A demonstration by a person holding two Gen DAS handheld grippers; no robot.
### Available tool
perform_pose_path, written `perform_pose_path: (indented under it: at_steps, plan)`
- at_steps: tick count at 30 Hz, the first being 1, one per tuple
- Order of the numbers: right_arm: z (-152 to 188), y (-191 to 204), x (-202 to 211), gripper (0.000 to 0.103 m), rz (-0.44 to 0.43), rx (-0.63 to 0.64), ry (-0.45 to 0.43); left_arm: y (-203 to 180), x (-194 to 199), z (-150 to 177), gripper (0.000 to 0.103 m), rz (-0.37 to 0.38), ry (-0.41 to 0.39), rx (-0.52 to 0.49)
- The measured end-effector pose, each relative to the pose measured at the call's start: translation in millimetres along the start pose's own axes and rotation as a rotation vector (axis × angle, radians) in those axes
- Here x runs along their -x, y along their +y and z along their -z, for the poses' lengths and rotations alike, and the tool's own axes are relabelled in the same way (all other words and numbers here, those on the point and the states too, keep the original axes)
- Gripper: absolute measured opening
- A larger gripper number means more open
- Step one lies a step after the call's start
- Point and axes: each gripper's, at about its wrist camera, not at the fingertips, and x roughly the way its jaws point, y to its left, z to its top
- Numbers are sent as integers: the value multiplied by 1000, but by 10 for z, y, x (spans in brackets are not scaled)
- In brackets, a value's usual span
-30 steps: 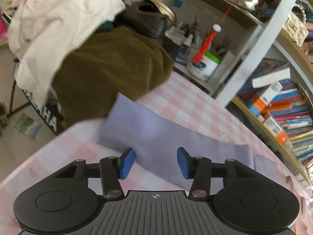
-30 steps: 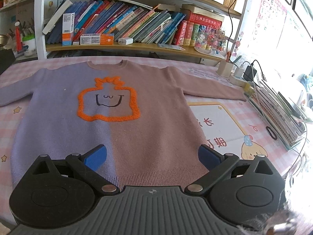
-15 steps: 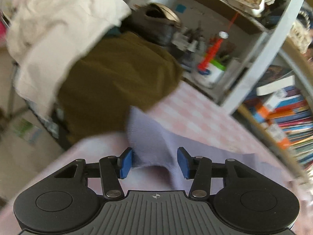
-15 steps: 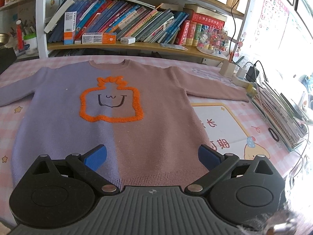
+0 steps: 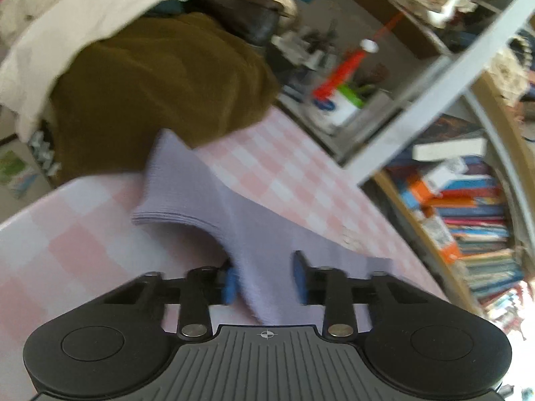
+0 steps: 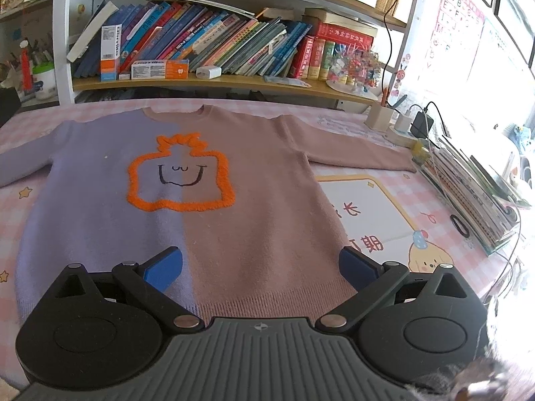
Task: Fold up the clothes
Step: 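Grasp the lavender sleeve cuff with the left gripper, then lift the lavender sleeve with the left gripper and fold it across the sweater body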
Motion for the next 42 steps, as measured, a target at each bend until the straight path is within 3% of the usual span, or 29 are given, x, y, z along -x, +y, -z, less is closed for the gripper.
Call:
perform_pose_path:
  at_steps: [2, 5, 11, 24, 35, 42]
  plan:
    - [-2, -14, -13, 101, -3, -2, 0, 66, 4, -38, 5, -40, -17, 23]
    - [-5, -36, -32, 101, -9, -6, -1, 95, 21, -84, 4, -53, -37, 19]
    - [-12, -80, -70, 101, -19, -13, -2, -205, 240, -203, 3, 23, -150, -89]
    - [-73, -239, -323, 101, -108, -3, 7, -701, 397, -23, 3, 66, -190, -180]
    - [-230, -700, -695, 101, -263, 41, 8, -1651, 632, 422, 4, 79, -253, -348]
    - [-300, -1072, -874, 101, -347, 71, 0, -2324, 519, 865, 4, 105, -249, -430]
